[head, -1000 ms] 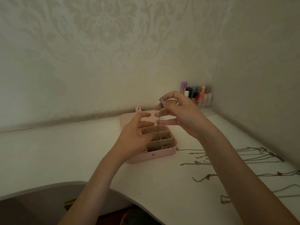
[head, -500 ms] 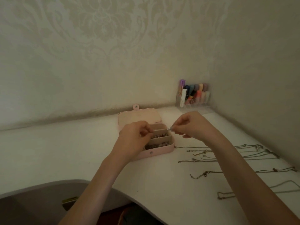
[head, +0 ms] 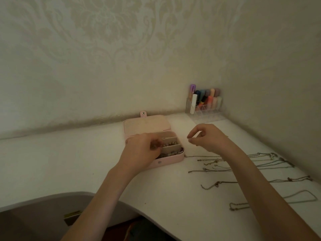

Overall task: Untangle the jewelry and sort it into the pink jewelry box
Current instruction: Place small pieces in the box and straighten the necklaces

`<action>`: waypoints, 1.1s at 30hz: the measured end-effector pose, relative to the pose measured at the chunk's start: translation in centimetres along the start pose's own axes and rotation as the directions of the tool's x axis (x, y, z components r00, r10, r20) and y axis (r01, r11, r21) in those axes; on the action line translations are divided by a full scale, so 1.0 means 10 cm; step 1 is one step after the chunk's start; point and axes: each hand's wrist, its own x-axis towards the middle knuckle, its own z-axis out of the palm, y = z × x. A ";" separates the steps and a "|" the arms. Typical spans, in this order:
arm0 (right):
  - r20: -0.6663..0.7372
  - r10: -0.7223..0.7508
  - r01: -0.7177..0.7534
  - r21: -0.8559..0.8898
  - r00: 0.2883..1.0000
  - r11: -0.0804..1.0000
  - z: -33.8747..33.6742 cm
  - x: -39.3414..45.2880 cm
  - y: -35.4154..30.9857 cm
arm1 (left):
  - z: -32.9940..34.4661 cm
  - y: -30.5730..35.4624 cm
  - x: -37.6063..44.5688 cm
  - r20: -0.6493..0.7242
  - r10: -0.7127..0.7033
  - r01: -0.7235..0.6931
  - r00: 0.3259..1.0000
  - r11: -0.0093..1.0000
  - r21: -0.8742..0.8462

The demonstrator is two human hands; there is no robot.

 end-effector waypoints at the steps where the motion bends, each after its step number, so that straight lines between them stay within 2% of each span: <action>1: -0.027 0.011 -0.011 0.022 1.000 1.000 -0.06 -0.01 0.04 | 0.01 0.02 0.00 -0.005 0.014 -0.014 1.000 1.000 0.017; 4: -0.100 -0.009 0.014 0.045 0.995 0.999 -0.16 -0.06 0.17 | 0.05 0.12 0.00 -0.038 0.100 -0.097 0.994 0.992 0.078; 9: -0.098 -0.203 0.205 0.005 0.974 0.979 -0.04 -0.17 0.22 | 0.27 0.13 0.08 0.151 0.297 -0.311 0.943 0.947 0.079; 13: -0.161 -0.198 0.209 0.058 0.967 0.976 -0.04 -0.15 0.27 | 0.39 0.06 0.13 0.152 0.314 -0.338 0.937 0.925 0.172; 21: -0.164 -0.136 0.153 0.096 0.977 0.984 -0.10 -0.13 0.35 | 0.41 0.07 0.15 0.148 0.334 -0.360 0.931 0.908 0.215; 25: -0.260 -0.071 0.100 0.100 0.963 0.990 -0.25 -0.11 0.47 | 0.45 0.07 0.15 0.142 0.359 -0.380 0.922 0.910 0.165; 27: -0.340 -0.035 0.054 0.046 0.940 0.997 -0.38 -0.10 0.58 | 0.48 0.06 0.17 0.131 0.357 -0.373 0.925 0.919 0.127; 30: -0.477 0.031 -0.120 -0.158 0.878 0.980 -0.61 -0.09 0.89 | 0.48 0.12 0.18 0.013 0.319 -0.320 0.948 0.947 0.016; 33: -0.484 0.108 -0.276 -0.290 0.868 0.916 -0.82 -0.09 1.25 | 0.46 0.28 0.14 -0.122 0.259 -0.262 0.958 0.965 -0.004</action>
